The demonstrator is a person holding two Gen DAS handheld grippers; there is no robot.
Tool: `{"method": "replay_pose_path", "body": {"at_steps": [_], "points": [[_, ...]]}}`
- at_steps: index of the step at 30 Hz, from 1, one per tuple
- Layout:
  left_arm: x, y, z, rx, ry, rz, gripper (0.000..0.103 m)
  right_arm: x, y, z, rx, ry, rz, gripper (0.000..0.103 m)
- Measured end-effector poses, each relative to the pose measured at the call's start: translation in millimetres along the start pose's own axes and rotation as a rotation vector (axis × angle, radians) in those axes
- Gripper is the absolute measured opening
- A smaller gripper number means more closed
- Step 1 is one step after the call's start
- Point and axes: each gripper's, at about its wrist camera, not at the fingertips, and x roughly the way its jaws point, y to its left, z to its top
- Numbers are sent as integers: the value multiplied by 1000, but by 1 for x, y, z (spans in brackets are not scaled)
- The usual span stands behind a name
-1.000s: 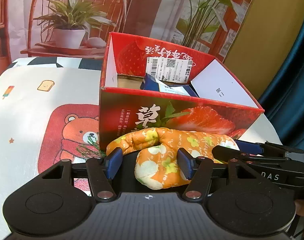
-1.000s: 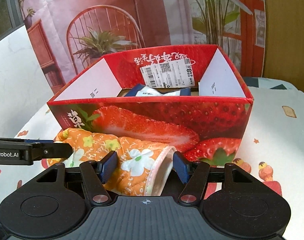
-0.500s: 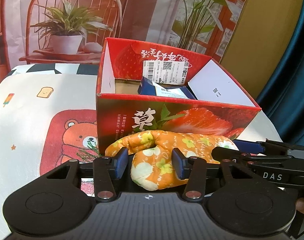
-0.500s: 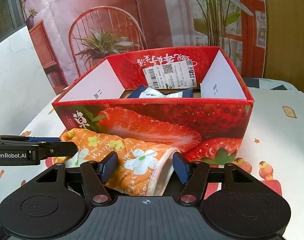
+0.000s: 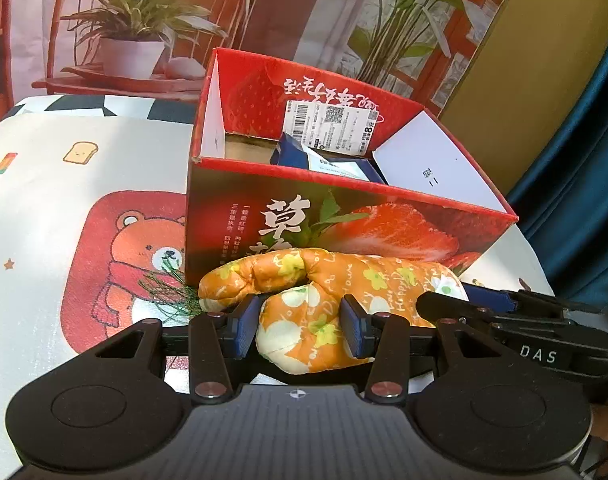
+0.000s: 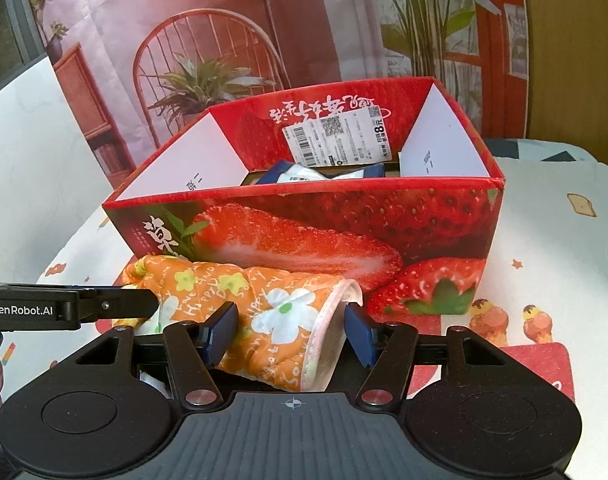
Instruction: Organize soft objects
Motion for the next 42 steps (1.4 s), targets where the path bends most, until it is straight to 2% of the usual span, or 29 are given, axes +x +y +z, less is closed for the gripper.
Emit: {"method": "replay_pose_path", "body": {"at_steps": [7, 9, 10, 11, 14, 15, 19, 20, 29, 42], "points": [[6, 5, -1, -18, 7, -16, 49, 11, -5, 1, 16, 22, 1, 57], [6, 4, -1, -18, 8, -25, 43, 15, -7, 1, 33, 33, 5, 55], [5, 1, -1, -3, -2, -20, 39, 16, -7, 1, 36, 37, 11, 52], [3, -1, -1, 18, -13, -8, 34, 17, -7, 2, 39, 39, 23, 44], [-4, -7, 0, 57, -40, 13, 27, 13, 0, 4, 6, 18, 9, 36], [-7, -7, 1, 56, -46, 12, 26, 10, 1, 5, -5, 11, 3, 30], [-15, -9, 6, 53, -72, 16, 24, 0, 1, 11, -6, -25, 4, 21], [-17, -9, 8, 52, -78, 13, 23, -3, 2, 13, -11, -35, 0, 14], [-43, -21, 23, 76, -157, -8, 23, -28, 11, 31, -38, -111, 16, 10], [-68, -33, 39, 103, -245, -30, 23, -53, 18, 52, -65, -192, 17, 9]]}}
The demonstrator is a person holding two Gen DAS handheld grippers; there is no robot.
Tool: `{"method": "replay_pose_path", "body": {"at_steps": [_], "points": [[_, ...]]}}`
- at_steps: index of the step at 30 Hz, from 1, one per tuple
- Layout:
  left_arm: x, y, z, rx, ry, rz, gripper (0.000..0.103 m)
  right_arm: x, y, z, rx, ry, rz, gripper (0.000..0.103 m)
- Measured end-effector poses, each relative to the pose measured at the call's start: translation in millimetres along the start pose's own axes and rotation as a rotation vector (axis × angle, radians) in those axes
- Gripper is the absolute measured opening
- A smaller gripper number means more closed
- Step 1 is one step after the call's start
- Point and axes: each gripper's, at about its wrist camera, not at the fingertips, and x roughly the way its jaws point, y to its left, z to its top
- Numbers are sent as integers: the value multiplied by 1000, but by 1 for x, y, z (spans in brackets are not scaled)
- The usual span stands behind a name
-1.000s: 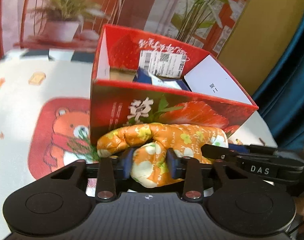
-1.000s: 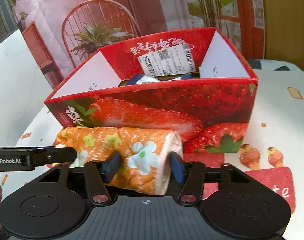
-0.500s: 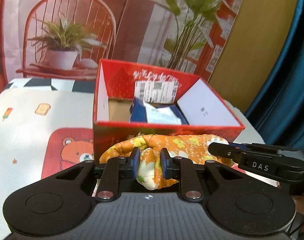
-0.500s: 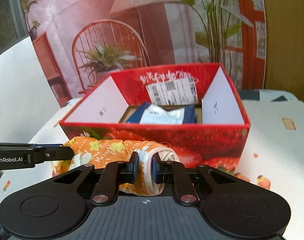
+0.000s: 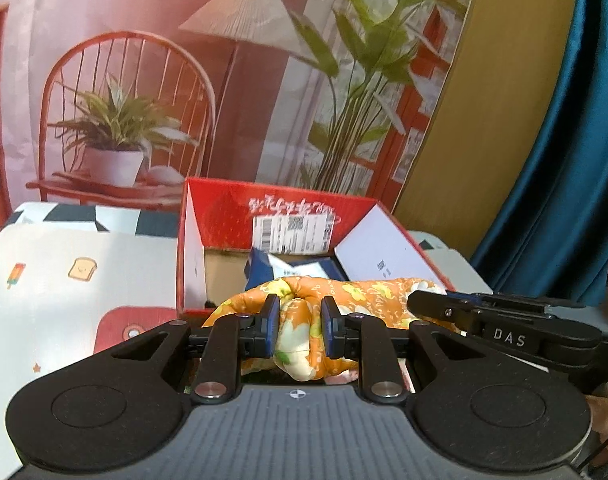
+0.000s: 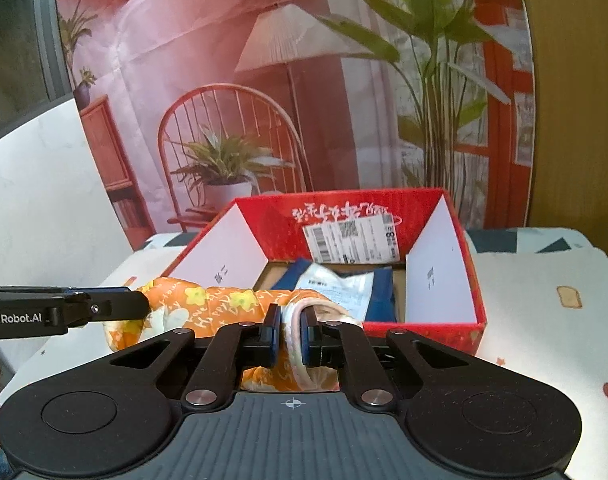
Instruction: Organize soft objects
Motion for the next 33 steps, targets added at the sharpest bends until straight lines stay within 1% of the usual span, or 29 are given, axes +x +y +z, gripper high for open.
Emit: {"method": "replay_pose_path", "body": {"at_steps": [5, 10, 13, 20, 26, 33], "points": [[-4, -4, 11, 17, -26, -6, 23, -5, 1, 9, -10, -22, -1, 9], [-5, -8, 29, 29, -61, -14, 23, -9, 1, 26, -16, -55, 1, 9], [-2, -11, 41, 48, -79, -7, 23, -9, 0, 41, -32, -75, -2, 9], [15, -11, 66, 51, -103, 4, 22, 5, -2, 73, -73, -106, -15, 8], [46, -11, 75, 59, -68, 29, 22, 35, -9, 85, -94, -84, -31, 8], [96, 0, 73, 56, 10, 59, 22, 83, -24, 81, -90, -22, -44, 8]]}}
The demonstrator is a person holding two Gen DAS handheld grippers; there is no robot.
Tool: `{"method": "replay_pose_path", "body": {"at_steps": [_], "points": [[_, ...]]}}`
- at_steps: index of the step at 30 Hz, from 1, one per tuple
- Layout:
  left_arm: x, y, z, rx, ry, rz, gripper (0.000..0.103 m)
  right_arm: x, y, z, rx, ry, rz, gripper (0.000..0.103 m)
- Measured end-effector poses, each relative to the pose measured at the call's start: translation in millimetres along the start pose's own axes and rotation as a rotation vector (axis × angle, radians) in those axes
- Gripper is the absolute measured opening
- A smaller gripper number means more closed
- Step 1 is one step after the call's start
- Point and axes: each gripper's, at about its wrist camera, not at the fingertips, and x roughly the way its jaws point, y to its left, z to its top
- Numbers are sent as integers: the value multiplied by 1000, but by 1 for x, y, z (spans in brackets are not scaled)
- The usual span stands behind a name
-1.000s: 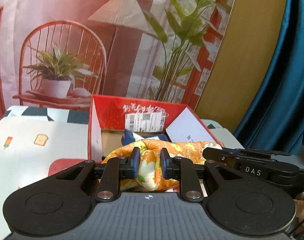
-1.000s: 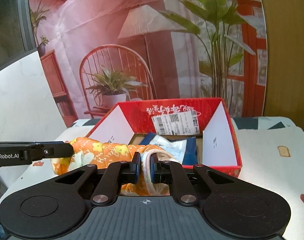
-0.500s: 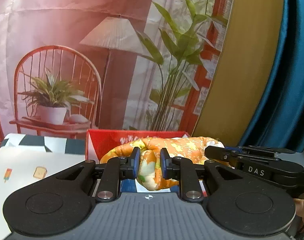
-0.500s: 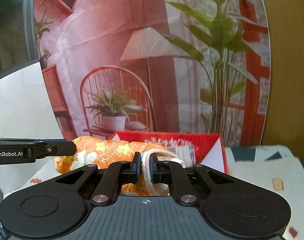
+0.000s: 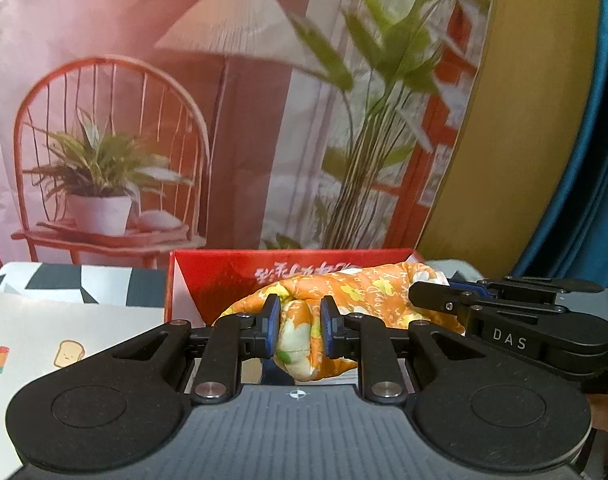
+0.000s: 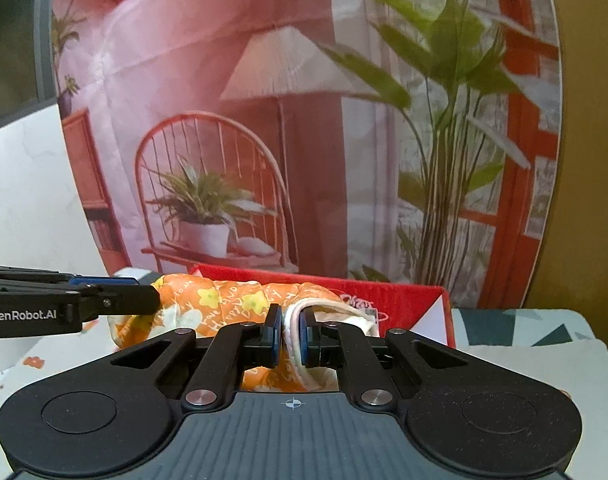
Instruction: Organize soft objects
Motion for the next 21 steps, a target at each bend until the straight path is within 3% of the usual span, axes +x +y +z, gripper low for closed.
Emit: {"method": "replay_pose_path", "body": {"at_steps": [11, 15, 18, 19, 21], "points": [[41, 9, -10, -5, 77, 12, 24, 52, -19, -22, 7, 98, -22, 8], [42, 11, -10, -7, 83, 20, 29, 56, -25, -27, 16, 120, -41, 18], [39, 9, -9, 6, 81, 33, 37, 54, -27, -29, 16, 123, -51, 24], [37, 8, -9, 10, 79, 38, 46, 53, -27, -30, 15, 126, -57, 26], [31, 6, -8, 21, 72, 48, 62, 49, -27, -30, 14, 125, -63, 40]]}}
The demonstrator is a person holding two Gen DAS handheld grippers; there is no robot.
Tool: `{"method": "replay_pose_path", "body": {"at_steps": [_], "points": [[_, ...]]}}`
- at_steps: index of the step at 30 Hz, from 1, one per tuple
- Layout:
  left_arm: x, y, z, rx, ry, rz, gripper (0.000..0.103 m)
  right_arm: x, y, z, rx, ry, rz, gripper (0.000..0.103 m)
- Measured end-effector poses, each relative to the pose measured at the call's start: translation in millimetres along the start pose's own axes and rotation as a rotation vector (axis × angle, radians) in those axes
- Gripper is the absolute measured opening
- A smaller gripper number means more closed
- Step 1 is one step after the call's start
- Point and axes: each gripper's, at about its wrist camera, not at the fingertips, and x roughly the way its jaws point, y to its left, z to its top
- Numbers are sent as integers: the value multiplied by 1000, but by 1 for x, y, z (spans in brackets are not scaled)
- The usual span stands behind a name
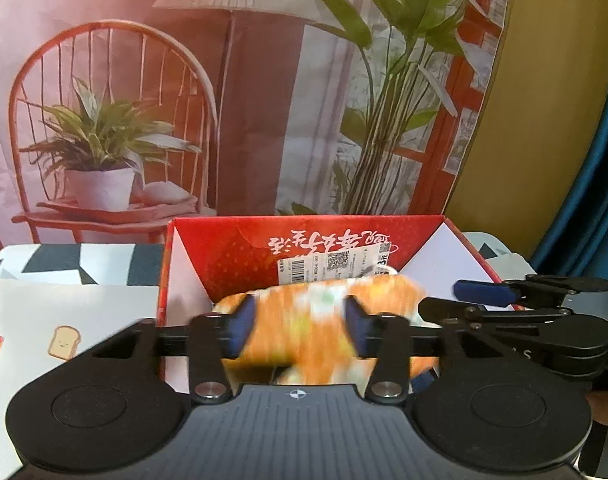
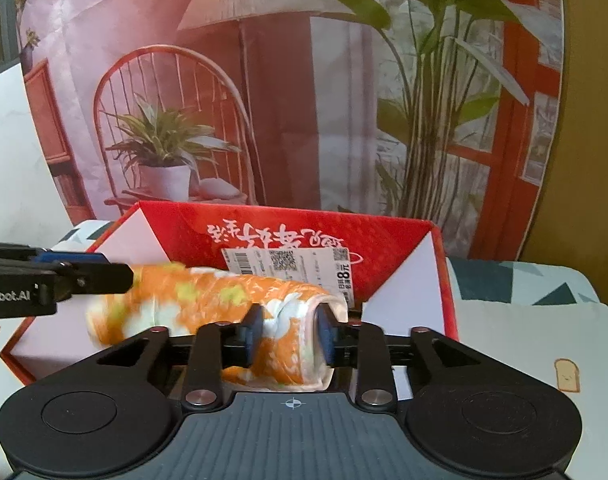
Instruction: Organize soft objects
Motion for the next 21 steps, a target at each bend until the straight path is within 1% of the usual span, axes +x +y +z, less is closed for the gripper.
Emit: {"method": "replay_pose_path", "body": {"at_steps": [1, 2, 3, 5, 7, 9, 10, 11, 12, 13, 14, 17, 21], "points": [[-3, -1, 0, 8, -5, 4, 71, -3, 1, -1, -2, -4, -2, 44], [-7, -3, 0, 18, -12, 9, 75, -5, 1, -1, -5, -7, -3, 52], [-10, -4, -1, 27, -16, 15, 77, -8, 3, -2, -10, -10, -5, 58], [-16, -6, -1, 38, -17, 23, 83, -14, 5, -3, -16, -13, -6, 62], [-23, -6, -2, 37, -20, 28, 86, -21, 6, -4, -14, -14, -6, 64], [-30, -5, -5, 32, -25, 32, 88, -28, 8, -6, -11, -19, -10, 75], [-33, -4, -6, 29, -26, 34, 88, -31, 9, -7, -11, -20, -10, 77], [-36, -3, -8, 26, -27, 35, 88, -35, 10, -8, -11, -21, -8, 84], [-39, -2, -10, 23, -28, 35, 88, -39, 11, -9, -10, -25, -7, 93], [-42, -1, -13, 17, -28, 37, 89, -43, 12, -10, -6, -29, -8, 96], [-45, 0, -15, 11, -27, 42, 89, -47, 13, -11, -3, -34, -5, 103], [-54, 4, -22, -14, -23, 44, 91, -57, 15, -14, 4, -38, 6, 103], [-68, 8, -33, -41, -25, 27, 91, -69, 19, -20, -8, -49, 10, 102]]}}
